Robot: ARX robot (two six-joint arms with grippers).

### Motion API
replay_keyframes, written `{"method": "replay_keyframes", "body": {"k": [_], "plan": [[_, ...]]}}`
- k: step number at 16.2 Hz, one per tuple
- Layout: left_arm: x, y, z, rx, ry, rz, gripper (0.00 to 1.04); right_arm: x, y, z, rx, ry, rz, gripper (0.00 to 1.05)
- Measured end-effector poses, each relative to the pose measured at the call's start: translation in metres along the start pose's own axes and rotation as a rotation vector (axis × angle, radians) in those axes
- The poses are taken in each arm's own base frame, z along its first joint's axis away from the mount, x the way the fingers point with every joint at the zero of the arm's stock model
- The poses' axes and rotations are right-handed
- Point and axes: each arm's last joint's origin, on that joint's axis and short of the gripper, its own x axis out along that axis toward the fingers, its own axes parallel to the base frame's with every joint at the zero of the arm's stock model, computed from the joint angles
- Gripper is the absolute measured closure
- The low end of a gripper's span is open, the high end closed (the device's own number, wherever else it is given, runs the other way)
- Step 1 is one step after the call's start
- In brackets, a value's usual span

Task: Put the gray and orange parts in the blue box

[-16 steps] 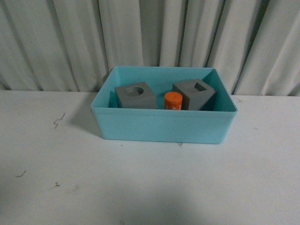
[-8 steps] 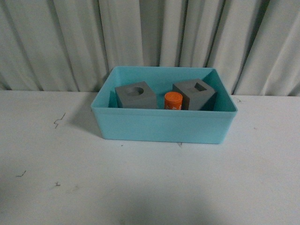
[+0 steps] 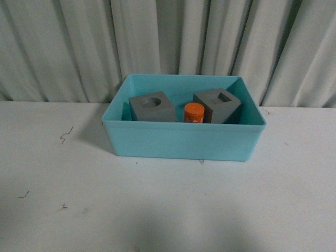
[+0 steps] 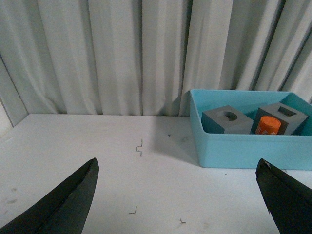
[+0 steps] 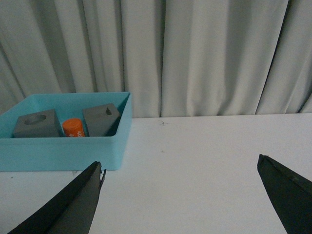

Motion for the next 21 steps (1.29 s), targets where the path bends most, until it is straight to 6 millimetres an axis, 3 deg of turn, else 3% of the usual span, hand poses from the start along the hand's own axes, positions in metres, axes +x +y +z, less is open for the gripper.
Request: {"method": "replay_keyframes", "body": {"k": [21], "plan": [[0.0000, 0.0000, 0.0000, 0.000, 0.000, 0.000, 0.07, 0.0000, 0.0000, 0.0000, 0.000, 0.000, 0.000, 0.06]]}}
